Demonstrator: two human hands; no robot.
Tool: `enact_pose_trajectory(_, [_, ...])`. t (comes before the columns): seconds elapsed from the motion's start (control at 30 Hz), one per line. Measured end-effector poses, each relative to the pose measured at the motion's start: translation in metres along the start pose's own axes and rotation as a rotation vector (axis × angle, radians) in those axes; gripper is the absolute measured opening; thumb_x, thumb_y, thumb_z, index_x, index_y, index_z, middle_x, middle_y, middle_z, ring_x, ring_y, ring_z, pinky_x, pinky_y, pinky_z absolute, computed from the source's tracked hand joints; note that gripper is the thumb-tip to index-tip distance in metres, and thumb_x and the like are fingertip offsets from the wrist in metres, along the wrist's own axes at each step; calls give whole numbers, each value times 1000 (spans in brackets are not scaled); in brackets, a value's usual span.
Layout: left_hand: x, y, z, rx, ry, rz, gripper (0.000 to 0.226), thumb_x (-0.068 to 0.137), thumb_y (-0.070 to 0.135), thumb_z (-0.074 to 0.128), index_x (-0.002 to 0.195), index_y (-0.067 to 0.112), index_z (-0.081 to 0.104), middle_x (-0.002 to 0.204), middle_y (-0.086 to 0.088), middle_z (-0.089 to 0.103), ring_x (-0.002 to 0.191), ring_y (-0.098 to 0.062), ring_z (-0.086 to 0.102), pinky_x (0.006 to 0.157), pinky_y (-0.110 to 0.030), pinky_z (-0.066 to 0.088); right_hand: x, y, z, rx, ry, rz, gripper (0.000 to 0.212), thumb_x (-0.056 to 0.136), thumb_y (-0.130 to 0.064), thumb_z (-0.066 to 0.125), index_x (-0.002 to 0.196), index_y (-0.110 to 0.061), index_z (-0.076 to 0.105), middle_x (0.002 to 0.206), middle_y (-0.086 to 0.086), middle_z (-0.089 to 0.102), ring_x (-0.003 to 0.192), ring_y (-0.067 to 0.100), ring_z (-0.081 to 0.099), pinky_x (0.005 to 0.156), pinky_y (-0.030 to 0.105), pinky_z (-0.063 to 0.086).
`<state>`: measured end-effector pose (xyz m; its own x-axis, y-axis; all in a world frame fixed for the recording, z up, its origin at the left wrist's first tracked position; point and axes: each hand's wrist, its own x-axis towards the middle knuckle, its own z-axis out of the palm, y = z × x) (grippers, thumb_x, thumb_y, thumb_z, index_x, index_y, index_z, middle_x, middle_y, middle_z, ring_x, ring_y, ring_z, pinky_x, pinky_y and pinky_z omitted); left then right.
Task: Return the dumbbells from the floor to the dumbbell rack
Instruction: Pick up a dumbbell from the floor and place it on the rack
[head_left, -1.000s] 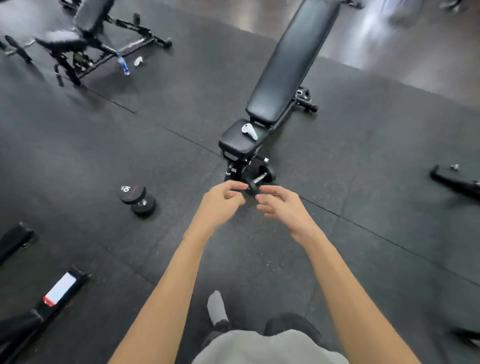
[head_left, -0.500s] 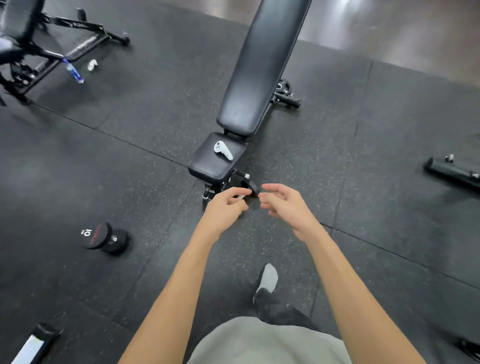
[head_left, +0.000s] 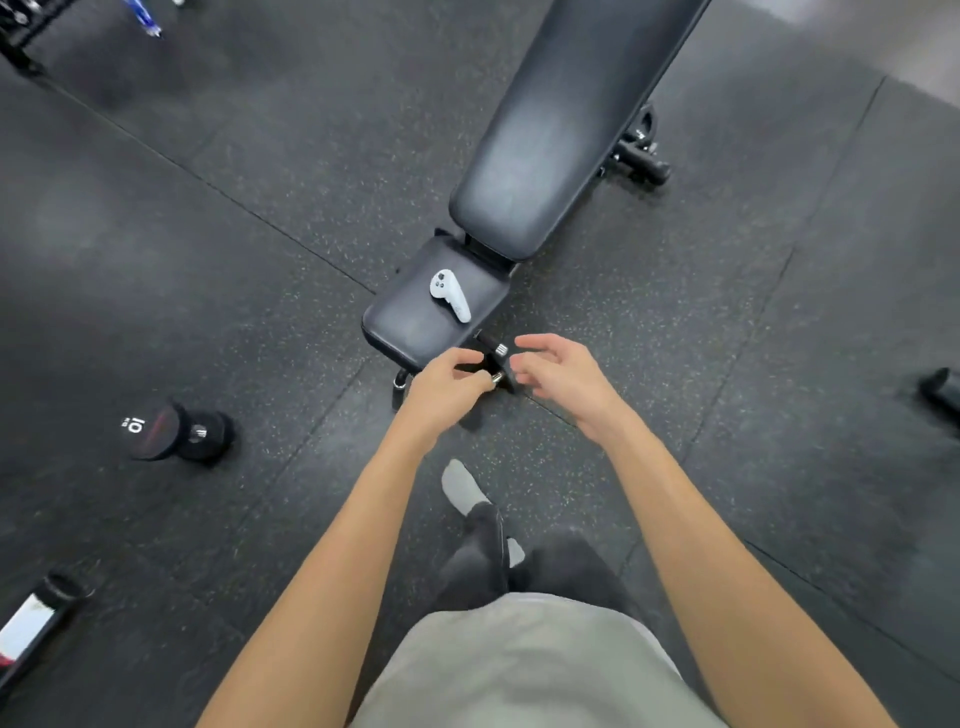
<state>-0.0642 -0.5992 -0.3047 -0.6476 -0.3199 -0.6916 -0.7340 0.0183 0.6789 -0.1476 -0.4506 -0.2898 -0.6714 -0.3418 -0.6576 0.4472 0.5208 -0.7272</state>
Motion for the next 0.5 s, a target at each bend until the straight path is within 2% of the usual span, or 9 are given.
enact_pose_trajectory(0.07, [25, 8, 4, 8, 7, -25, 37, 83, 29, 70, 119, 34, 65, 103, 9, 69, 104, -17, 69, 97, -35, 53, 26, -6, -8, -22, -8, 17, 34, 90, -20, 68, 124, -26, 68, 98, -2, 74, 90, 10, 68, 91, 32, 54])
enact_pose_trajectory(0.2, [73, 10, 20, 2, 19, -100, 36, 87, 24, 68, 123, 28, 67, 101, 7, 71, 102, -18, 70, 82, -29, 52, 88, -2, -23, -64, -29, 52, 33, 93, -17, 66, 125, -24, 68, 102, -3, 74, 92, 9, 70, 89, 28, 54])
enact_pose_trajectory(0.27, [107, 2, 34, 0, 34, -151, 29, 88, 23, 66, 117, 28, 67, 100, 6, 73, 93, -14, 70, 74, -24, 50, 129, 10, -27, -87, -39, 87, 33, 94, -16, 65, 126, -22, 68, 105, -2, 75, 91, 9, 71, 82, 25, 54])
enact_pose_trajectory(0.33, [145, -14, 46, 6, 44, -195, 22, 89, 23, 65, 110, 32, 65, 101, 5, 74, 82, -7, 64, 65, -21, 46, 175, 31, -23, -102, -60, 123, 33, 93, -17, 65, 125, -23, 68, 108, -1, 75, 97, 13, 72, 83, 30, 56])
enact_pose_trajectory(0.4, [185, -33, 61, -9, 76, -255, 23, 89, 24, 64, 111, 32, 65, 102, 4, 74, 78, -4, 60, 64, -20, 44, 216, 54, -20, -122, -91, 165, 35, 93, -18, 65, 127, -23, 67, 108, -2, 74, 103, 14, 72, 90, 32, 58])
enact_pose_trajectory(0.5, [252, -70, 91, -76, 123, -292, 35, 89, 26, 65, 123, 32, 63, 107, 6, 71, 83, -5, 61, 68, -22, 45, 289, 105, -14, -131, -95, 189, 40, 91, -18, 66, 131, -22, 65, 108, -5, 72, 105, 14, 71, 95, 31, 56])
